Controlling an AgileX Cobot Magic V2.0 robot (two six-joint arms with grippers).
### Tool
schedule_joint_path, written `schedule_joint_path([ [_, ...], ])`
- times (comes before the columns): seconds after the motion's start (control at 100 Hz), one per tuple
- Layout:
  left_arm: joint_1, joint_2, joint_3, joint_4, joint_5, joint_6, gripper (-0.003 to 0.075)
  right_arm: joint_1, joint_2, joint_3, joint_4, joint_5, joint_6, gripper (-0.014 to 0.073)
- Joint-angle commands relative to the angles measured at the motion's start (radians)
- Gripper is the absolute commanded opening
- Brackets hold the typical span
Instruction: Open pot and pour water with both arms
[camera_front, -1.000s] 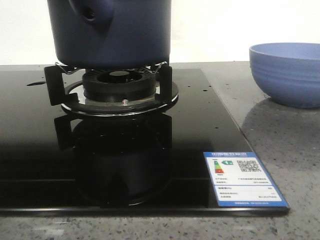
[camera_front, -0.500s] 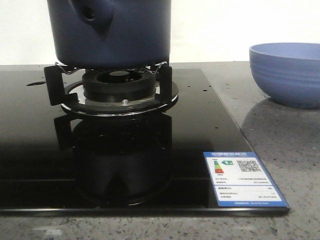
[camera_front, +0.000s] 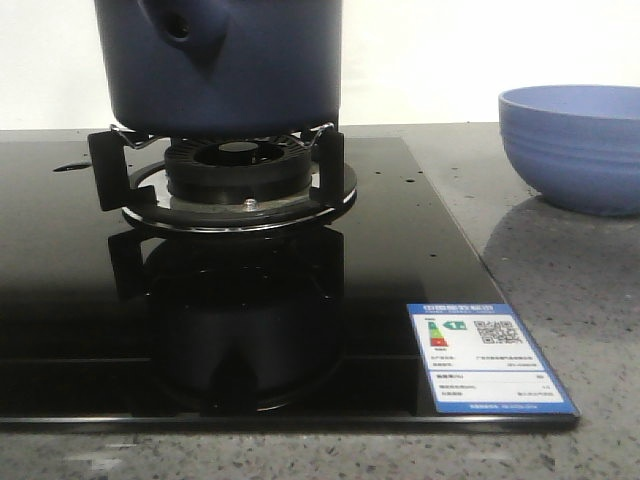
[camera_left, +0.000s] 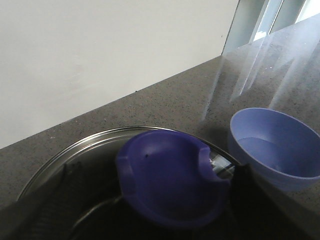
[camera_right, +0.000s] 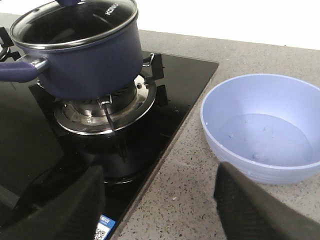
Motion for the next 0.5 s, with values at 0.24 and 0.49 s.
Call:
schedule_joint_path([
  [0.24, -0.014, 0.024, -0.057, -0.063, 0.012, 0.013, 0.0551, 0.0, 0.015, -0.034, 0.023, -0.06, -0.012, 0.043],
  [0.49, -0.014, 0.033, -0.057, -0.101, 0.012, 0.056, 0.0545, 0.0, 0.015, -0.034, 0.023, -0.06, -0.012, 0.043],
])
